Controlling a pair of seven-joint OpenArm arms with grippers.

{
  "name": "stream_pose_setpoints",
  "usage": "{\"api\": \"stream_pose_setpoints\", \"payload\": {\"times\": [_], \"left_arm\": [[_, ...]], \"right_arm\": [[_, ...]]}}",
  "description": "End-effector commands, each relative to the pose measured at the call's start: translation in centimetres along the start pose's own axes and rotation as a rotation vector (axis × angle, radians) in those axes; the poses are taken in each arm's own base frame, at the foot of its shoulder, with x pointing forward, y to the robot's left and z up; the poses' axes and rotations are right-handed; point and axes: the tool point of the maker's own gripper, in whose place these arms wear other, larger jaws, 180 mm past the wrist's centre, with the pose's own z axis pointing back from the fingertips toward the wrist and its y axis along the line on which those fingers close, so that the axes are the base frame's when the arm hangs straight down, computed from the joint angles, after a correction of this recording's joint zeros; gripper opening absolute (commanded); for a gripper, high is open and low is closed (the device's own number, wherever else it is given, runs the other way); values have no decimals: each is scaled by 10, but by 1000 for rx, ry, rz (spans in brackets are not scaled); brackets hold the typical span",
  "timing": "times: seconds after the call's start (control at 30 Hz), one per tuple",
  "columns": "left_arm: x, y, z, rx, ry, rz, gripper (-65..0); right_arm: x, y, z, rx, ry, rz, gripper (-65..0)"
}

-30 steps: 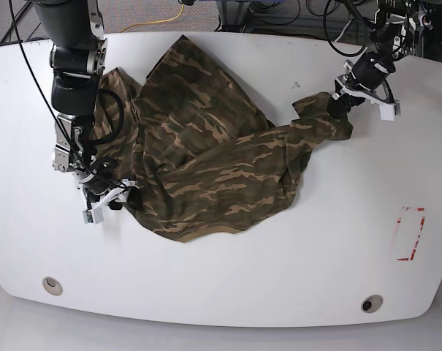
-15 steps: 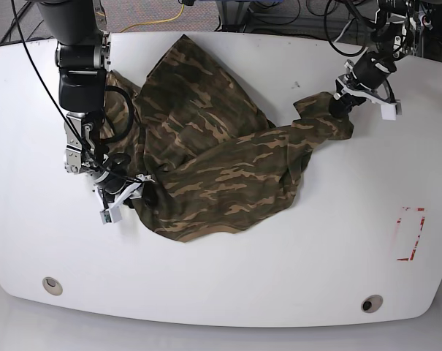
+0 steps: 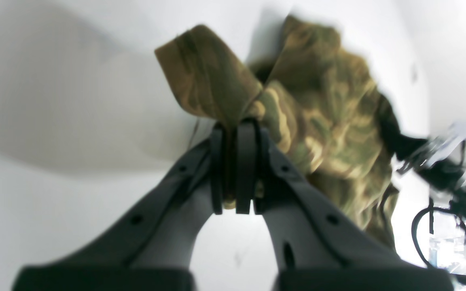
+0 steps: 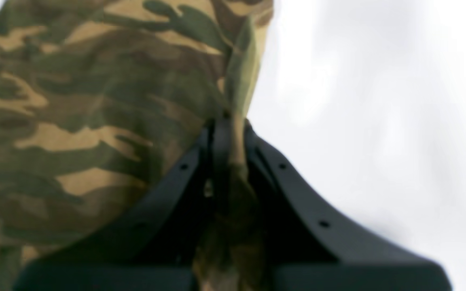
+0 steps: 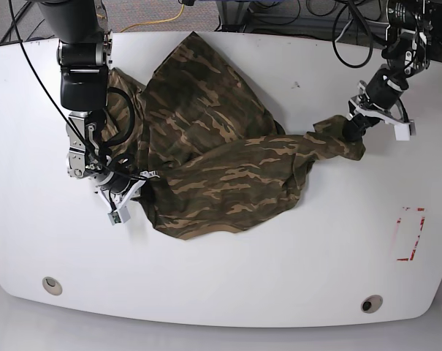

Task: Layout the t-shirt on the table in an organized manner, then fold the t-shirt properly
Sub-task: 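Lift the shirt with both grippers, pulling the grippers apart, then swing the lifted shirt outward and lay it flat across the table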

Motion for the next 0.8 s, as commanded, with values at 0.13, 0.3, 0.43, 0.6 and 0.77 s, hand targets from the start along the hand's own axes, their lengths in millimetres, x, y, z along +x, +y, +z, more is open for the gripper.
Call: {"api": "stream_pose_setpoints", "payload": {"times": [0.13, 0.3, 0.43, 0.6, 0.77], "left_arm": [[54, -21, -4, -60, -94, -106, -650], [90, -34, -6, -81, -144, -181, -650], [119, -44, -4, -94, -182, -246, -650], [159, -61, 2, -110, -242, -337, -650], [205, -85, 14, -132, -322, -431, -650]], "right_arm": [[69, 11, 27, -12, -89, 151, -650], [106, 27, 49, -31, -136, 263, -650], [136, 40, 68, -49, -191, 342, -650], [169, 51, 90, -82, -231, 420, -650], [206, 62, 111, -107, -313, 482, -650]]}}
